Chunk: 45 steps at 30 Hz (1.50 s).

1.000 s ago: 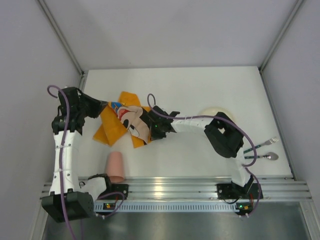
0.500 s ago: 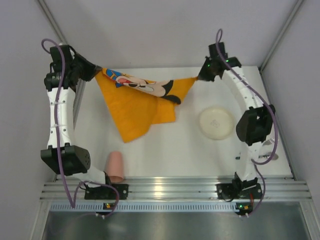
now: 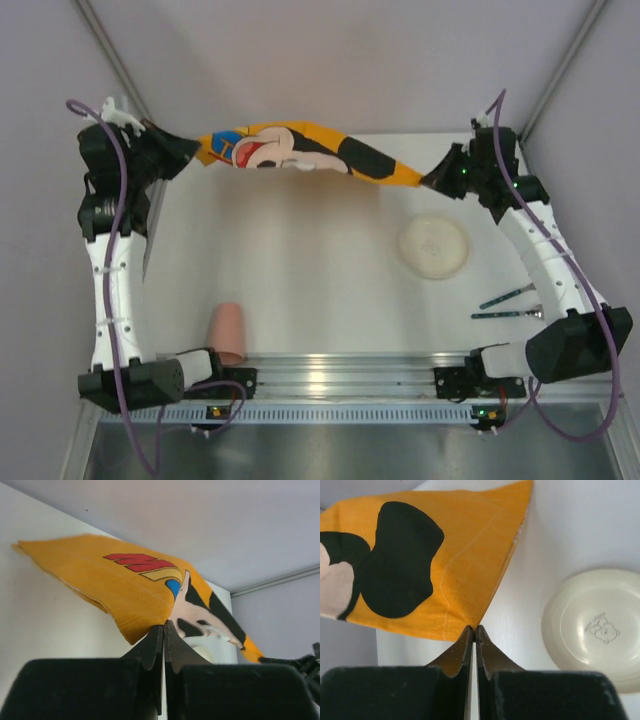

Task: Set the dinner table for one person

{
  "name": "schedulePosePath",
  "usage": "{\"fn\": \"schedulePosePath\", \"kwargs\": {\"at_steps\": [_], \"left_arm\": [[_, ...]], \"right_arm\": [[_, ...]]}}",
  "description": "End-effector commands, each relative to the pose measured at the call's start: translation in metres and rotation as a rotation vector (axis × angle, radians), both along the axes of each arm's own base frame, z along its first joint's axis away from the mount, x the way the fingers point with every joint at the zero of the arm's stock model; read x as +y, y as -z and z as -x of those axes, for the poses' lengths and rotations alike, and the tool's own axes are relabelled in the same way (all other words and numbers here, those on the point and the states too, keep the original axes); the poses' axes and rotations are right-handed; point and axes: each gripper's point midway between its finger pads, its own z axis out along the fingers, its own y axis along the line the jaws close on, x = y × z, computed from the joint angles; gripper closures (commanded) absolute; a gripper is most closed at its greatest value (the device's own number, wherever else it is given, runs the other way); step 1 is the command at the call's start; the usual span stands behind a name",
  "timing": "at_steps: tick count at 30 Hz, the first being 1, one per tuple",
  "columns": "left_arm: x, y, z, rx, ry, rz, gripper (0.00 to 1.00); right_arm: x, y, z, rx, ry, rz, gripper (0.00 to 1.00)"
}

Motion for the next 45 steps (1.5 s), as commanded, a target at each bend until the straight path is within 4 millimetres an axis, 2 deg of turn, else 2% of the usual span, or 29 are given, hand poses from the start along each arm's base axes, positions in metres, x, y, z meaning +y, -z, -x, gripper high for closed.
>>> {"fn": "schedulePosePath", "kwargs": {"at_steps": [1, 2, 3, 4, 6, 7, 9, 10, 11, 13, 14, 15, 17, 19, 23, 26, 27, 29, 30, 31, 34, 35, 36, 37, 38, 39, 41, 44, 45], "left_arm": [[-0.005, 0.072, 0.028, 0.082, 0.023, -0.036, 1.00], [-0.007, 0.077, 0.039, 0.064, 0.015, -0.031, 1.00], [0.000, 0.098, 0.043, 0.106, -0.030, -0.029, 1.00], [0.005, 0.142, 0.050, 0.204, -0.072, -0.021, 1.00], [0.025, 0.179, 0.066, 0.310, -0.201, -0.046, 0.98], [0.030, 0.207, 0.076, 0.392, -0.231, -0.053, 0.89], [0.036, 0.236, 0.091, 0.505, -0.279, -0.062, 0.81], [0.041, 0.249, 0.096, 0.557, -0.311, -0.065, 0.58], [0.043, 0.254, 0.100, 0.586, -0.323, -0.065, 0.45], [0.048, 0.256, 0.107, 0.616, -0.356, -0.079, 0.26], [0.049, 0.253, 0.109, 0.615, -0.363, -0.079, 0.09], [0.054, 0.249, 0.110, 0.605, -0.390, -0.097, 0.02], [0.062, 0.230, 0.111, 0.567, -0.431, -0.121, 0.02], [0.065, 0.212, 0.109, 0.523, -0.445, -0.127, 0.02], [0.050, 0.200, 0.093, 0.460, -0.358, -0.080, 0.03], [0.032, 0.212, 0.078, 0.456, -0.265, -0.002, 0.11], [0.021, 0.224, 0.076, 0.486, -0.216, 0.043, 0.15], [0.015, 0.232, 0.069, 0.492, -0.188, 0.070, 0.21], [0.013, 0.236, 0.066, 0.494, -0.173, 0.080, 0.26], [0.012, 0.248, 0.064, 0.531, -0.164, 0.083, 0.36], [0.001, 0.264, 0.061, 0.590, -0.099, 0.097, 0.52], [-0.003, 0.269, 0.061, 0.607, -0.088, 0.099, 0.55], [-0.007, 0.271, 0.060, 0.614, -0.076, 0.098, 0.57], [-0.013, 0.275, 0.060, 0.626, -0.059, 0.081, 0.58], [-0.016, 0.278, 0.060, 0.635, -0.052, 0.075, 0.60], [-0.020, 0.284, 0.062, 0.650, -0.039, 0.064, 0.62], [-0.019, 0.292, 0.066, 0.682, -0.042, 0.045, 0.68], [-0.011, 0.305, 0.073, 0.736, -0.060, -0.006, 0.73], [-0.010, 0.308, 0.075, 0.746, -0.055, -0.024, 0.76]], "right_arm": [[0.011, 0.071, 0.025, 0.080, -0.043, -0.038, 1.00], [0.013, 0.086, 0.032, 0.104, -0.052, -0.037, 1.00], [0.014, 0.097, 0.039, 0.121, -0.062, -0.033, 1.00], [0.017, 0.124, 0.050, 0.173, -0.082, -0.014, 1.00], [0.021, 0.151, 0.056, 0.222, -0.111, 0.004, 1.00], [0.025, 0.167, 0.065, 0.259, -0.141, 0.006, 1.00], [0.035, 0.183, 0.072, 0.292, -0.187, 0.010, 1.00], [0.039, 0.188, 0.077, 0.308, -0.213, 0.006, 1.00], [0.042, 0.190, 0.081, 0.316, -0.231, 0.004, 1.00], [0.047, 0.191, 0.091, 0.332, -0.259, -0.010, 0.98], [0.048, 0.189, 0.095, 0.331, -0.268, -0.014, 0.73], [0.049, 0.184, 0.102, 0.328, -0.277, -0.019, 0.52], [0.049, 0.179, 0.110, 0.327, -0.295, -0.017, 0.21], [0.048, 0.169, 0.122, 0.307, -0.323, -0.002, 0.00], [0.043, 0.151, 0.126, 0.251, -0.332, 0.029, 0.00], [0.043, 0.141, 0.110, 0.216, -0.312, 0.036, 0.00], [0.048, 0.139, 0.098, 0.219, -0.313, 0.026, 0.00], [0.055, 0.135, 0.078, 0.206, -0.319, 0.017, 0.00], [0.062, 0.133, 0.059, 0.207, -0.321, 0.014, 0.02], [0.066, 0.133, 0.048, 0.207, -0.327, 0.012, 0.06], [0.078, 0.134, -0.001, 0.195, -0.333, 0.022, 0.58], [0.080, 0.137, -0.014, 0.200, -0.332, 0.019, 0.83], [0.086, 0.146, -0.036, 0.215, -0.335, 0.011, 0.95], [0.092, 0.150, -0.044, 0.228, -0.358, -0.011, 1.00], [0.098, 0.180, -0.054, 0.288, -0.364, -0.017, 1.00], [0.107, 0.173, -0.066, 0.275, -0.377, -0.047, 1.00], [0.113, 0.189, -0.079, 0.308, -0.371, -0.065, 1.00], [0.121, 0.228, -0.098, 0.367, -0.341, -0.055, 1.00], [0.121, 0.229, -0.105, 0.358, -0.320, -0.042, 1.00]]}}
